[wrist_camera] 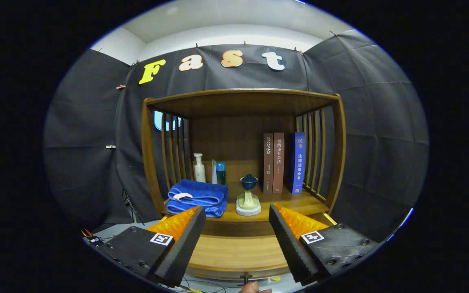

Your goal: Pull open the drawer, take out the items inside it, and place them on the countertop above the cabinet.

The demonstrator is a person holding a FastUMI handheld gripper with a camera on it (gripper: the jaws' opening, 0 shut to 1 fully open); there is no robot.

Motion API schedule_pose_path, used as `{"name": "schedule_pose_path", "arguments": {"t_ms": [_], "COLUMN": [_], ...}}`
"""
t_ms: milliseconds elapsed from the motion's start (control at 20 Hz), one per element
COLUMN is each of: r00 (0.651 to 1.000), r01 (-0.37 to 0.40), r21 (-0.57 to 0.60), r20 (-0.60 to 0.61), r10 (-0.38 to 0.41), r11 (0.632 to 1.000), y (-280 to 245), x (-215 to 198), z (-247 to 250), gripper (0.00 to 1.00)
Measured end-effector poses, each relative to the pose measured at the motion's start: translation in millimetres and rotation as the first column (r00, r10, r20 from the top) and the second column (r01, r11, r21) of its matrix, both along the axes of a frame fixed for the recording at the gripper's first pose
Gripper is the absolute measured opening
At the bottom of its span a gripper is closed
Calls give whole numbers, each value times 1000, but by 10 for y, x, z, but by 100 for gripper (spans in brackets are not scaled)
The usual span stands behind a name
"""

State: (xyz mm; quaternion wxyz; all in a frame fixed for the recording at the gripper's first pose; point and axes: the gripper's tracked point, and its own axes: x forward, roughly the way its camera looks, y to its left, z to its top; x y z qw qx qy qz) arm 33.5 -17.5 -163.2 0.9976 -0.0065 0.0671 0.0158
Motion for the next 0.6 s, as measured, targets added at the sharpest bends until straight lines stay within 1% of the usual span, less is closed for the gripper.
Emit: {"name": "schedule_pose_path", "arguments": {"t_ms": [100,200,300,450,500,600], "r00": [998,996,997,999,999,998], "r01": [27,34,40,44,48,57], "r21": [27,3,-31,-7,6,-18], "r20": [55,80,69,15,8,16], "r10": [-28,-34,-38,-43,-48,-57], "r11": [999,999,999,999,999,998], "y": [-95,-165,-247,-296,-306,-342], "x": [-207,-349,-465,-575,-584,-560], "z": [-190,-482,-861,-1450,-1575,-1752], "gripper": [98,98,99,99,99,99]}}
